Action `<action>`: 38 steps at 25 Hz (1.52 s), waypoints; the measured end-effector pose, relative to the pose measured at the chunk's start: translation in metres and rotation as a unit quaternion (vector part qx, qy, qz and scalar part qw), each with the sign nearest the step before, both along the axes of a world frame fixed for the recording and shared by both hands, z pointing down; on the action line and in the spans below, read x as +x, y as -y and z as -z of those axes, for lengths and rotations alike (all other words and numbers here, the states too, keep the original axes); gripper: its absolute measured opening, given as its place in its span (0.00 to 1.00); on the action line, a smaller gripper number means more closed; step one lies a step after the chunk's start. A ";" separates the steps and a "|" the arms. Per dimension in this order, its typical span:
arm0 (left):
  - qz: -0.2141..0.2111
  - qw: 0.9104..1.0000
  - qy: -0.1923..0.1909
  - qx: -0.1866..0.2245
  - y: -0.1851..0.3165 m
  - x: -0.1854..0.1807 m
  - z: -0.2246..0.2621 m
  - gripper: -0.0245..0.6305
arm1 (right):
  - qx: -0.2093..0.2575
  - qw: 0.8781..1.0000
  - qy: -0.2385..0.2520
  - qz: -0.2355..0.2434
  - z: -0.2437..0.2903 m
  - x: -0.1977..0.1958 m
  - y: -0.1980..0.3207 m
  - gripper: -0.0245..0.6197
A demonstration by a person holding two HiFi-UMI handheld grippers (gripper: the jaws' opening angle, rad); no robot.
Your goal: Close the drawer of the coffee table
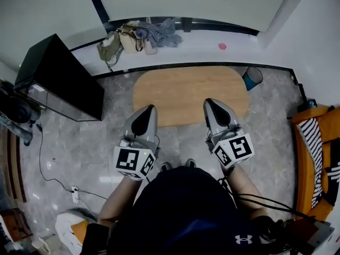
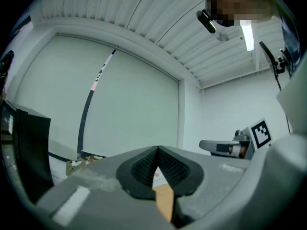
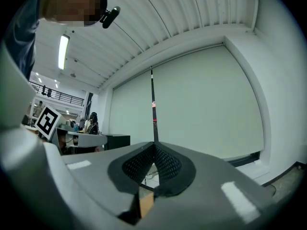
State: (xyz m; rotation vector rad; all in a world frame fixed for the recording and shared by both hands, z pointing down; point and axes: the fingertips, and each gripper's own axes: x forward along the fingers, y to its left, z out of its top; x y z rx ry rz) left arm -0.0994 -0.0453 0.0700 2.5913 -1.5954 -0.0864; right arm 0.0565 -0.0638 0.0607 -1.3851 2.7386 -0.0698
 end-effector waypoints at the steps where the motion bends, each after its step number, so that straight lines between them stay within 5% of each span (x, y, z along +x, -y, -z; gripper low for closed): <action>1: -0.001 1.000 0.001 0.000 0.000 0.000 0.000 0.04 | 0.003 1.000 -0.001 0.001 0.000 -0.002 -0.001 0.04; 10: -0.002 1.000 0.016 0.027 0.005 -0.001 0.026 0.04 | 0.017 1.000 -0.011 0.009 0.011 -0.015 0.000 0.04; 38: 0.013 1.000 0.001 -0.007 -0.001 -0.024 -0.002 0.04 | -0.022 0.999 -0.028 0.005 -0.011 -0.015 -0.012 0.04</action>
